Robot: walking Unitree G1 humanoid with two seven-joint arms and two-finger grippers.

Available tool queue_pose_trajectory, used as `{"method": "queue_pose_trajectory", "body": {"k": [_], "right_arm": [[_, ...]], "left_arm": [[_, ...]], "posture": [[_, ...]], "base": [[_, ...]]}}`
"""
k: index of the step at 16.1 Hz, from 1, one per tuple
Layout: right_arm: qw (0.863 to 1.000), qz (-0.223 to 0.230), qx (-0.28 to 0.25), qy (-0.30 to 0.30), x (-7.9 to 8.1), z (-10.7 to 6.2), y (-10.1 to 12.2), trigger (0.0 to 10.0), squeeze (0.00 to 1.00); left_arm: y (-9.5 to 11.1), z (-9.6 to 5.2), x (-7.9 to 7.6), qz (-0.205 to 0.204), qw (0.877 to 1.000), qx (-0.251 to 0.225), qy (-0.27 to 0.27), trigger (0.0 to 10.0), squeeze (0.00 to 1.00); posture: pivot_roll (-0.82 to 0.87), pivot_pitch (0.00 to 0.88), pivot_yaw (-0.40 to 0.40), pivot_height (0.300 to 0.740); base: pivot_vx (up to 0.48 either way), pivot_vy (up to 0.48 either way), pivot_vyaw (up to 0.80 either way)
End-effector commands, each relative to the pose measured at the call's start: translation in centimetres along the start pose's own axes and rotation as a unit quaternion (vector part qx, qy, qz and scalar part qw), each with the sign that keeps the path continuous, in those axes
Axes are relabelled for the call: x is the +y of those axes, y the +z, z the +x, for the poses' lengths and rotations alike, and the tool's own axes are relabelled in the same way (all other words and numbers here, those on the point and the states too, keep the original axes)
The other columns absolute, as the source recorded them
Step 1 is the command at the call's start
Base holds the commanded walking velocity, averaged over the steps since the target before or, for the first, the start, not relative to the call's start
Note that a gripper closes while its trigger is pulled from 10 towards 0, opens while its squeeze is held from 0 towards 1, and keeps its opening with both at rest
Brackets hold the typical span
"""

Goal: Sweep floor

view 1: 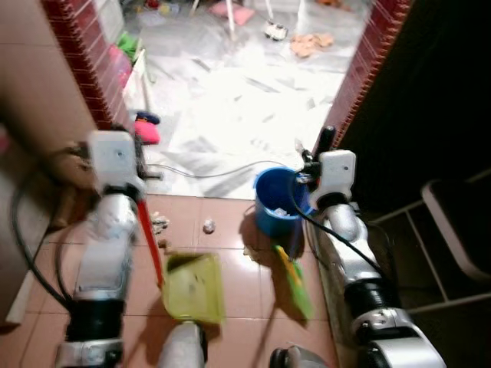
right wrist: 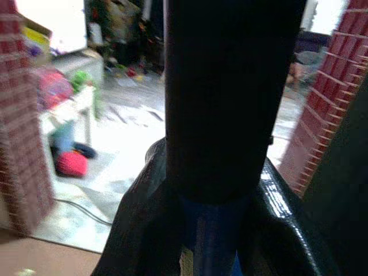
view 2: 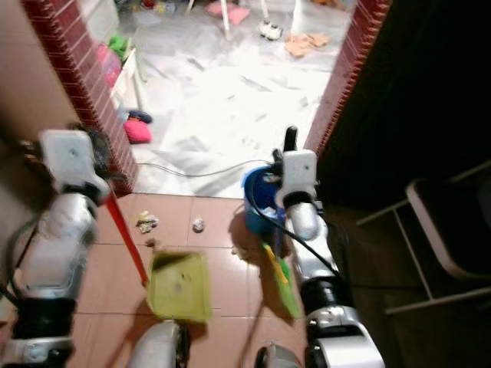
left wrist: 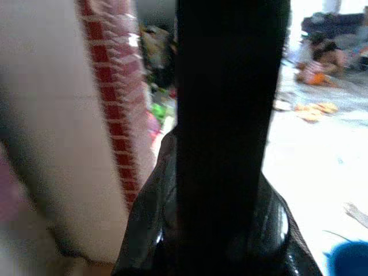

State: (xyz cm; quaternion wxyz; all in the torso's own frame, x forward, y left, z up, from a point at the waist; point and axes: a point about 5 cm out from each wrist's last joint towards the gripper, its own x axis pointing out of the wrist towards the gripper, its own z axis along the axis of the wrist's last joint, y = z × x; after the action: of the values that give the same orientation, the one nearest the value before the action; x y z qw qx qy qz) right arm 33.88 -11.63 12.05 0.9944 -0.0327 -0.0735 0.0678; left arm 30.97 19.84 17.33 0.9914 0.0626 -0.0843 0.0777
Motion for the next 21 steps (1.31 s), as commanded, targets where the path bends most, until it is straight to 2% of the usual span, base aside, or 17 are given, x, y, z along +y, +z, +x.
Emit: {"method": "queue_pose_trajectory", "body": {"k": [1,6,8,9,12,15,16,18,21], "right_arm": [[1.0,-0.001,-0.021,-0.001,-0.5,0.2,0.9,10.0,0.0],[1.0,-0.005,-0.025,0.009,0.0,0.6,1.2,10.0,0.0],[1.0,-0.009,-0.025,0.008,0.1,0.6,1.1,10.0,0.0],[1.0,-0.015,-0.023,0.004,0.0,0.6,1.1,10.0,0.0],[0.999,-0.044,-0.012,-0.02,-0.9,0.6,0.9,10.0,0.0],[0.998,-0.055,-0.006,-0.03,-1.2,0.7,0.8,10.0,0.0],[0.998,-0.051,-0.007,-0.025,-0.8,0.8,0.8,10.0,0.0],[0.999,-0.041,-0.01,-0.021,-0.3,1.3,1.3,10.0,0.0],[0.999,-0.008,0.021,-0.033,-0.2,1.5,0.8,10.0,0.0]], "left_arm": [[1.6,0.5,-0.5,0.0,0.999,-0.036,-0.007,10.0,0.0],[1.6,0.4,-0.3,0.003,0.999,-0.032,0.004,10.0,0.0],[1.6,0.4,-0.3,0.013,0.999,-0.034,-0.003,10.0,0.0],[1.6,0.3,-0.2,0.034,0.999,-0.041,-0.002,10.0,0.0],[1.0,0.5,0.5,0.06,0.998,-0.024,0.016,10.0,0.0],[0.6,0.6,0.6,0.08,0.997,-0.015,0.008,10.0,0.0],[-0.8,0.7,0.6,0.078,0.997,0.014,0.007,10.0,0.0],[-1.8,0.8,0.5,0.076,0.997,0.018,0.004,10.0,0.0],[-3.1,1.0,0.1,0.056,0.998,0.027,0.015,10.0,0.0]], "posture": [[0.04,0.045,-0.042,0.74],[0.05,0.068,-0.065,0.74],[0.05,0.076,-0.069,0.74],[0.05,0.08,-0.07,0.74],[0.04,0.087,-0.067,0.74],[0.04,0.095,-0.067,0.74],[0.04,0.099,-0.069,0.74],[0.04,0.111,-0.067,0.74],[0.04,0.113,-0.069,0.74]], "base": [[0.0,0.48,0.0],[0.0,0.48,0.0],[0.0,0.0,0.0],[0.0,0.0,0.0],[0.0,0.0,0.0],[0.0,0.0,0.0],[0.0,0.0,0.0],[0.0,0.0,0.0],[0.0,0.0,0.0]]}}
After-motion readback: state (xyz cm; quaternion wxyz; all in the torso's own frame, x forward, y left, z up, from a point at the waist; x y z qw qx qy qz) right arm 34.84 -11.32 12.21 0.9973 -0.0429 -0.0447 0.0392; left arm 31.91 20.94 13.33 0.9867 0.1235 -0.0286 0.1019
